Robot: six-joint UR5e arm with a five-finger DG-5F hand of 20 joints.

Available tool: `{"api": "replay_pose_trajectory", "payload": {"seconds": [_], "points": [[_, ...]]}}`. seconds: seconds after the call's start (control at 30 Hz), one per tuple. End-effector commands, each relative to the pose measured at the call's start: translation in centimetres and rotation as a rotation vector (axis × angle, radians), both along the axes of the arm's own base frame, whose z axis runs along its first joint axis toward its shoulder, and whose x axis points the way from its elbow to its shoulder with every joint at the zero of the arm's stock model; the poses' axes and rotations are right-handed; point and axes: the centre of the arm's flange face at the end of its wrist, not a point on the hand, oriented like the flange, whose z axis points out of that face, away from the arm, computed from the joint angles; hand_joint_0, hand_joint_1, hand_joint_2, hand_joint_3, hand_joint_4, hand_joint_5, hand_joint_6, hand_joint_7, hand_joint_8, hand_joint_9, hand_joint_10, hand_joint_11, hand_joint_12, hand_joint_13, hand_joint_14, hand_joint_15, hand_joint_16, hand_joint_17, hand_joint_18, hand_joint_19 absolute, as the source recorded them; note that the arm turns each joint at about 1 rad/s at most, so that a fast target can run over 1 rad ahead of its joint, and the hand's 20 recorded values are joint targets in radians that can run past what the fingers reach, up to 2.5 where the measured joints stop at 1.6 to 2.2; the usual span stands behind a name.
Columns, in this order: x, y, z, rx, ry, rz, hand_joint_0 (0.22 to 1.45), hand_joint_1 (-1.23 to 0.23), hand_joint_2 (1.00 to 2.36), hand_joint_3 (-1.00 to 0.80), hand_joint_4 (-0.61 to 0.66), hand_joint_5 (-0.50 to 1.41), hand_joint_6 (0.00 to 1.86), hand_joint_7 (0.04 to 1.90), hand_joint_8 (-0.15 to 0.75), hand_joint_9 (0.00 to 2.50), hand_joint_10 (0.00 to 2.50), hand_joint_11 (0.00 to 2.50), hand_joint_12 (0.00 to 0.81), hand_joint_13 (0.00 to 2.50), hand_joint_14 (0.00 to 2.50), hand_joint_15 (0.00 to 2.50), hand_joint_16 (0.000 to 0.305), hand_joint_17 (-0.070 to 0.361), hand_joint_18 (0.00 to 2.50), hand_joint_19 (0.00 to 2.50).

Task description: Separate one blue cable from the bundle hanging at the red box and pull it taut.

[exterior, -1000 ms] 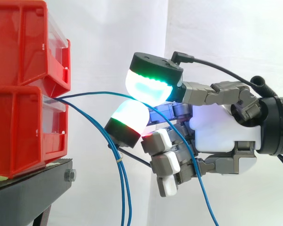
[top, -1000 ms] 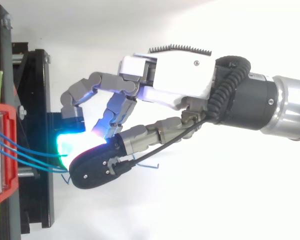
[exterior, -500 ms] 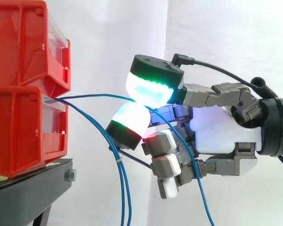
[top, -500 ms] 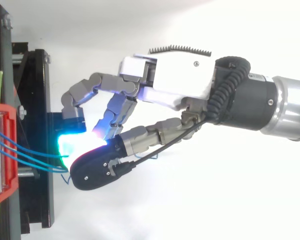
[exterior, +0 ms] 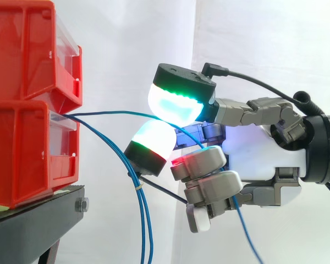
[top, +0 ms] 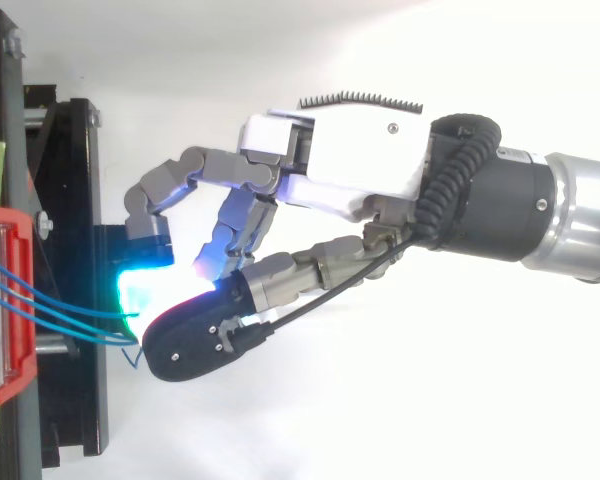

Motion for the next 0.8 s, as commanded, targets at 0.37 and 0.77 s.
{"api": "replay_pose_trajectory", "payload": {"seconds": [0.37, 0.77], "points": [[-0.7, 0.1, -1.5, 0.022, 0.024, -0.006, 0.7, -0.76, 1.02, -0.31, 0.03, -0.21, 0.89, 1.09, 0.298, 1.21, 0.73, 1.65, 0.366, 1.22, 0.88, 1.68, 0.049, 0.11, 1.13, 0.92], [-0.7, 0.1, -1.5, 0.026, 0.019, -0.006, 0.68, -0.78, 1.02, -0.18, -0.05, -0.2, 0.89, 1.16, 0.292, 1.24, 0.76, 1.66, 0.365, 1.21, 0.96, 1.64, 0.048, 0.107, 1.12, 0.93]]}}
